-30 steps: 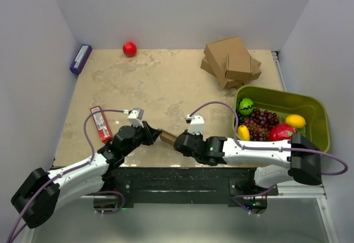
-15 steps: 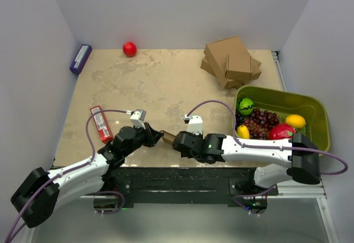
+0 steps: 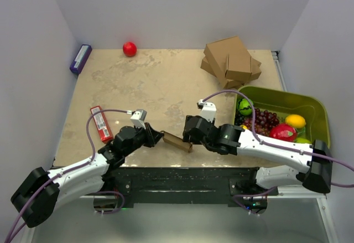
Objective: Fold the paper box
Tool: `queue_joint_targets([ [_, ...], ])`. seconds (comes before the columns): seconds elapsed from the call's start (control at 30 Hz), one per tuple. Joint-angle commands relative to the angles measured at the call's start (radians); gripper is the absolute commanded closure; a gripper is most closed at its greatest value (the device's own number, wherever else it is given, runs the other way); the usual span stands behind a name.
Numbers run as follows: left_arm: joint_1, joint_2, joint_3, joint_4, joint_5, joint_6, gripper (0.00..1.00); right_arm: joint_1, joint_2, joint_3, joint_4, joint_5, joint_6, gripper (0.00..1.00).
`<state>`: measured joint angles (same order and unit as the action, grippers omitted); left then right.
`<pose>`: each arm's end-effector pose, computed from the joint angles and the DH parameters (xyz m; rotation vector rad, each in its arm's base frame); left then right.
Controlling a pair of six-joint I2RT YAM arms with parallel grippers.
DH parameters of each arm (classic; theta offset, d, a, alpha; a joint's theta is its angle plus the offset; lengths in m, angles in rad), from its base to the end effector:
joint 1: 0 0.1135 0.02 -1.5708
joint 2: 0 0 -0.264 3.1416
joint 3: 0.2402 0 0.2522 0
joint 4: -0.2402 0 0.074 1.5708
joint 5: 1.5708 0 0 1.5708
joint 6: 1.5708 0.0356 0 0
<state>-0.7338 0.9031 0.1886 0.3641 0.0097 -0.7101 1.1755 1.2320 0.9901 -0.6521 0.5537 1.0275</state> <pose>0.1363 -0.1234 0.1680 0.0312 2.0469 -0.9534 0.1135 0.2233 0.2808 0.0599 2.3340 0.4307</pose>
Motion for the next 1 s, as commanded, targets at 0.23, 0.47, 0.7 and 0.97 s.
queue_joint_targets([
  [0.23,-0.006,0.013,0.041,-0.028,0.006,0.032,0.87,-0.043,0.034,-0.068,0.137,-0.034,-0.006,0.41],
  [0.47,-0.006,0.014,0.046,-0.039,0.001,0.032,0.87,-0.043,0.038,-0.091,0.149,-0.043,0.002,0.46],
  [0.7,-0.006,0.014,0.048,-0.044,-0.001,0.029,0.87,-0.043,0.046,-0.105,0.163,-0.055,0.003,0.49],
  [0.97,-0.006,0.017,0.048,-0.047,-0.001,0.026,0.87,-0.042,0.041,-0.116,0.164,-0.058,0.006,0.53],
])
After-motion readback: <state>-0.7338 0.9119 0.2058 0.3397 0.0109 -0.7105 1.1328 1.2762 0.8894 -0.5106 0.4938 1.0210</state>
